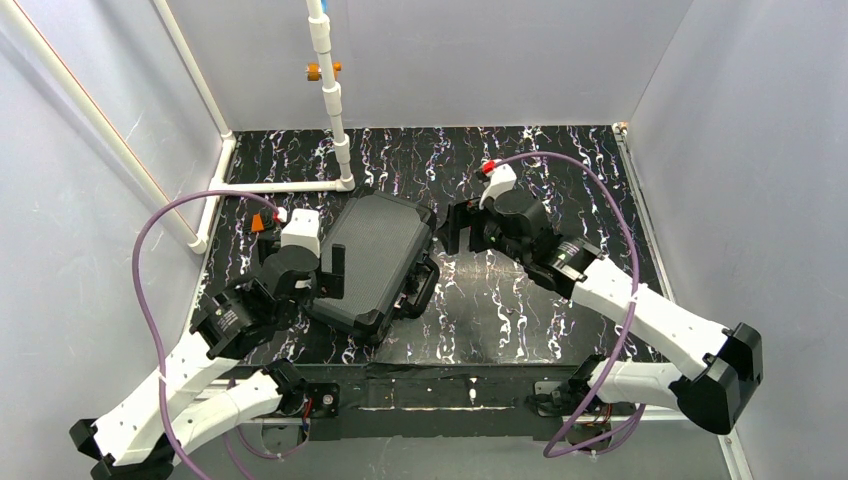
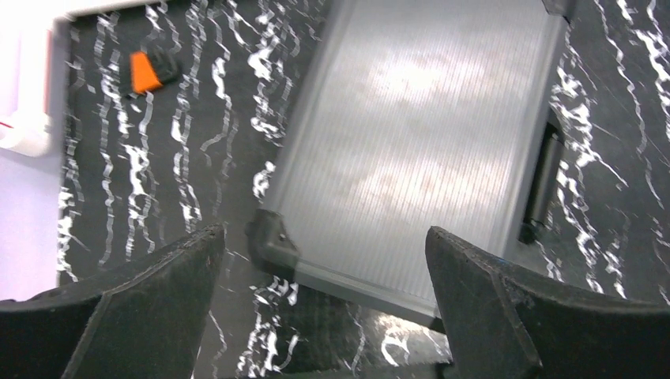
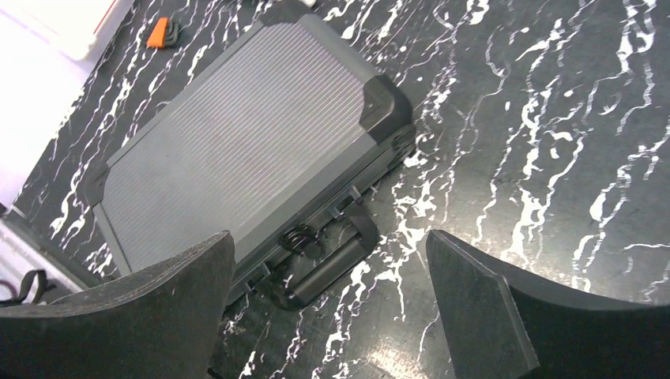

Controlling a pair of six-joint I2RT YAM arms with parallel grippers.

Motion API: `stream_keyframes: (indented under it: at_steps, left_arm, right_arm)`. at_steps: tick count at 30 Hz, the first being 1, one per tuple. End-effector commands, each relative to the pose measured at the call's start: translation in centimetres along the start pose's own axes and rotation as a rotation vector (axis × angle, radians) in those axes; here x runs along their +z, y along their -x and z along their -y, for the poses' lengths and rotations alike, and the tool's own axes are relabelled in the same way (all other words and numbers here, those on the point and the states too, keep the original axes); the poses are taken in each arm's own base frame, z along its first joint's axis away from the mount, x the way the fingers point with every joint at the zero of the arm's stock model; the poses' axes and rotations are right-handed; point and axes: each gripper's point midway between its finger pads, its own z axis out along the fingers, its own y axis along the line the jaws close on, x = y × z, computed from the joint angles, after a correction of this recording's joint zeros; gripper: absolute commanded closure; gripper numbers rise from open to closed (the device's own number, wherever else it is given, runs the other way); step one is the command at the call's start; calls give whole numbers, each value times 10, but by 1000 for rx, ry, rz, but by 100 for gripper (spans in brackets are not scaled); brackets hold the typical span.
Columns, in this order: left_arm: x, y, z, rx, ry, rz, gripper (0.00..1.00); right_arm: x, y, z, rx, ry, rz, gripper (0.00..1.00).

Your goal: Pack up texas hold em set

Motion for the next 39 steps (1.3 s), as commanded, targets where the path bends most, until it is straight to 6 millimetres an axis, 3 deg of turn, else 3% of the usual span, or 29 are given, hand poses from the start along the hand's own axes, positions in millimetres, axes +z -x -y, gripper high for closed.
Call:
stream_keyframes:
  at_steps: [1,10,18,24,26,28,31,39]
  left_arm:
    - [-2,17,-32,53,158,94,2]
    - [-5,34,-59,86,285,159,2]
    - [7,29,-86,-24,377,126,2]
    - [29,7,-102,-211,400,22,2]
    - [39,-4,-111,-265,435,-50,2]
    - [39,-9,-114,-279,443,-59,2]
    - [37,-13,-111,-283,421,-52,2]
    - [35,-14,-107,-288,395,-39,2]
  right_arm:
    - [-13,18,17,-8,-89,89,2]
    - [-32,28,27,-2,-112,179,1]
    - [-43,37,44,15,-196,251,1]
    - [-59,40,72,23,-348,284,2]
    - [-76,40,99,36,-511,292,2]
    - [-84,30,111,36,-567,275,2]
    - [-78,18,103,43,-490,251,2]
    - [-70,15,93,42,-438,231,2]
